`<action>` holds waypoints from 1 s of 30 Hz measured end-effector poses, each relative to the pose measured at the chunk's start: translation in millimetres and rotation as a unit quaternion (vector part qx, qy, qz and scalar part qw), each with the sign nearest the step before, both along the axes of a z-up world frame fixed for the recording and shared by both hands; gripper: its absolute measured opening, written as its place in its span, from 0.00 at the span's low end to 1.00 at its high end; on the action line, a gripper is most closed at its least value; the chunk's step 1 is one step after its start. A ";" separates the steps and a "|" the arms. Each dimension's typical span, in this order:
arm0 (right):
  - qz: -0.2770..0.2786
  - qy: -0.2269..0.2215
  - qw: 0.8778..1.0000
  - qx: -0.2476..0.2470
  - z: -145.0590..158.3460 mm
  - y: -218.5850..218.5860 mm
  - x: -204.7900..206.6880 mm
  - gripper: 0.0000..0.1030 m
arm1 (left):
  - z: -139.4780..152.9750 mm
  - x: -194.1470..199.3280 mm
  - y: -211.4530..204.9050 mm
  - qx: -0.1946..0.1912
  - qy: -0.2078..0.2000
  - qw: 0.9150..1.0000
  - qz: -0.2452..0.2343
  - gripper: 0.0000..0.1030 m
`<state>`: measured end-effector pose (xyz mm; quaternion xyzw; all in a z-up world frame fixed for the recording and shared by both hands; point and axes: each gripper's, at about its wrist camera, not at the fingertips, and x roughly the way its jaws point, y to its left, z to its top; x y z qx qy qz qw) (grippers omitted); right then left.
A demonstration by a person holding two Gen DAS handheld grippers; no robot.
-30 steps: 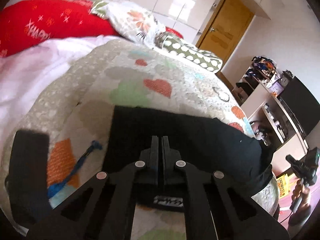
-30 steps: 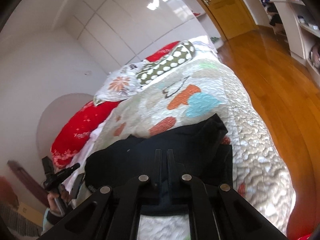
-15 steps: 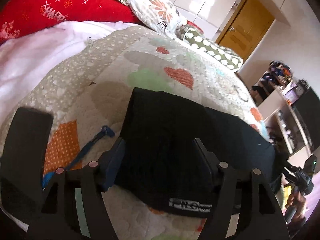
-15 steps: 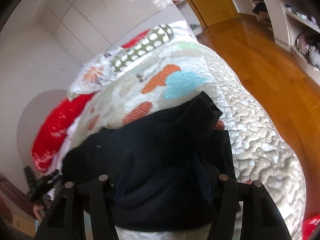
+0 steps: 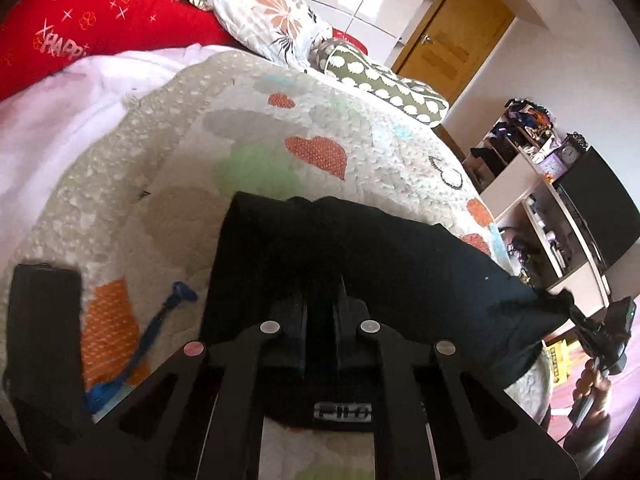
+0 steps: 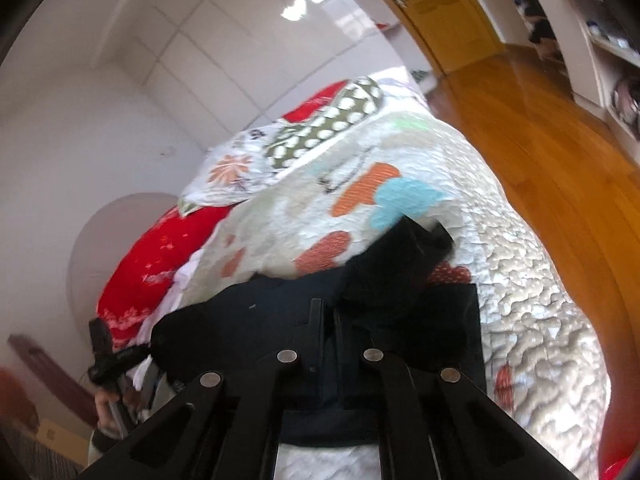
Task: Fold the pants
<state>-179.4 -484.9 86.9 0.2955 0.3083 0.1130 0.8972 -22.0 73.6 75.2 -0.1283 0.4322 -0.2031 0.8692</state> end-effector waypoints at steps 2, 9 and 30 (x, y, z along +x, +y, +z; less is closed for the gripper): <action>0.010 -0.008 1.000 0.007 3.2 4.9 -17.3 0.04 | -1.0 -5.8 4.9 0.004 0.002 1.000 -0.001 0.08; -0.009 0.087 0.995 -0.042 -51.3 7.5 -23.7 0.04 | -40.5 -2.3 14.4 0.000 0.047 0.999 0.021 0.08; 0.218 -0.011 0.946 -0.241 -43.6 191.0 9.8 0.49 | -5.3 -75.2 -41.8 -0.012 -0.012 1.000 0.012 0.56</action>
